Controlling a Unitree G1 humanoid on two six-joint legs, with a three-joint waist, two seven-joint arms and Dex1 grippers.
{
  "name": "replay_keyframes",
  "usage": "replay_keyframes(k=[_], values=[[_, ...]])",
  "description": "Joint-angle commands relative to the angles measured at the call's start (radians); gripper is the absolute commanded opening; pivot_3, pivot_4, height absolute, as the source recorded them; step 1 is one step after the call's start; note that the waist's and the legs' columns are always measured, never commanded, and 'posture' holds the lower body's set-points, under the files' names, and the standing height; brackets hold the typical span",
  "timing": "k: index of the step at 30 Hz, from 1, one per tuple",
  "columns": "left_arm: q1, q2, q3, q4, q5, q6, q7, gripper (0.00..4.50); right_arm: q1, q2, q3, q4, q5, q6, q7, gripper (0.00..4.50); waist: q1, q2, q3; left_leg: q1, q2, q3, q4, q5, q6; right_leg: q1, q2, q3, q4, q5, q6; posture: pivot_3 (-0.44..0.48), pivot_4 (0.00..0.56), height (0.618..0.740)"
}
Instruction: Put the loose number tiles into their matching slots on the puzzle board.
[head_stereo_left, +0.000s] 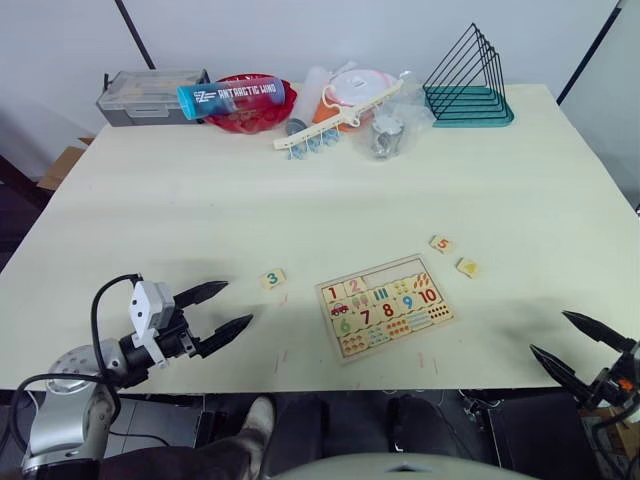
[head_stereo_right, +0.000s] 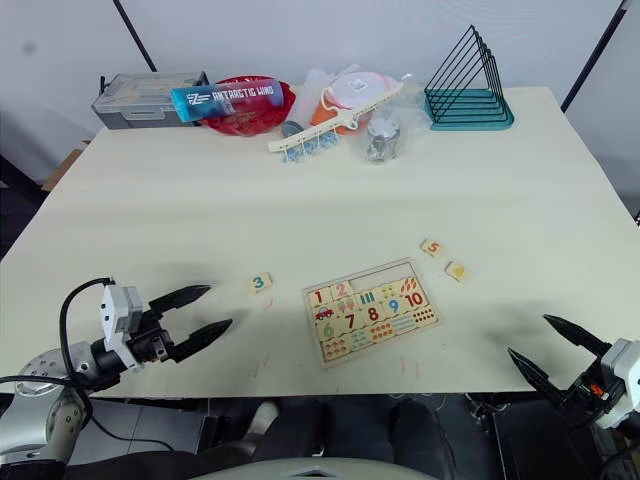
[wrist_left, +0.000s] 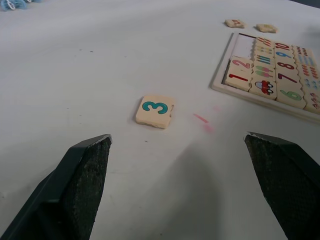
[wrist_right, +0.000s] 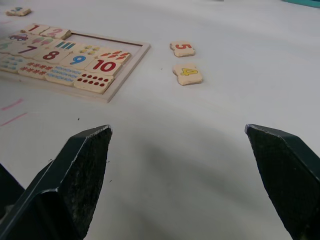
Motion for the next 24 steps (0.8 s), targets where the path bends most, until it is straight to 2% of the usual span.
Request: replay_keyframes(k=[1,12,24], values=[[0.001,0.003,0.005,-0.018,-0.004,-0.021,0.004,4.49,-0.005,-0.007,-0.003,-0.004,0.004,-0.01,0.002,4.5,0.0,0.0,0.0,0.0,0.0,0.0,0.0,0.0,0.0,0.0,0.0,0.0,0.0,0.0,0.0,0.0,0.15,0.74],[-0.034,0.042,-0.004,0.007,-0.001,-0.027,-0.042,4.49,-0.016,-0.026,0.006,-0.049,0.009,-0.009,0.013,4.5,0.0,0.0,0.0,0.0,0.0,0.0,0.0,0.0,0.0,0.0,0.0,0.0,0.0,0.0,0.0,0.0,0.15,0.74],[-0.332,0.112,-0.158,0.213,0.09,-0.054,-0.159,4.49,-0.009,-0.091,0.008,-0.156,0.12,0.048,0.138,4.5,0.0,0.0,0.0,0.0,-0.002,0.0,0.0,0.0,0.0,0.0,0.001,-0.001,0.0,0.0,0.0,0.0,0.15,0.74]])
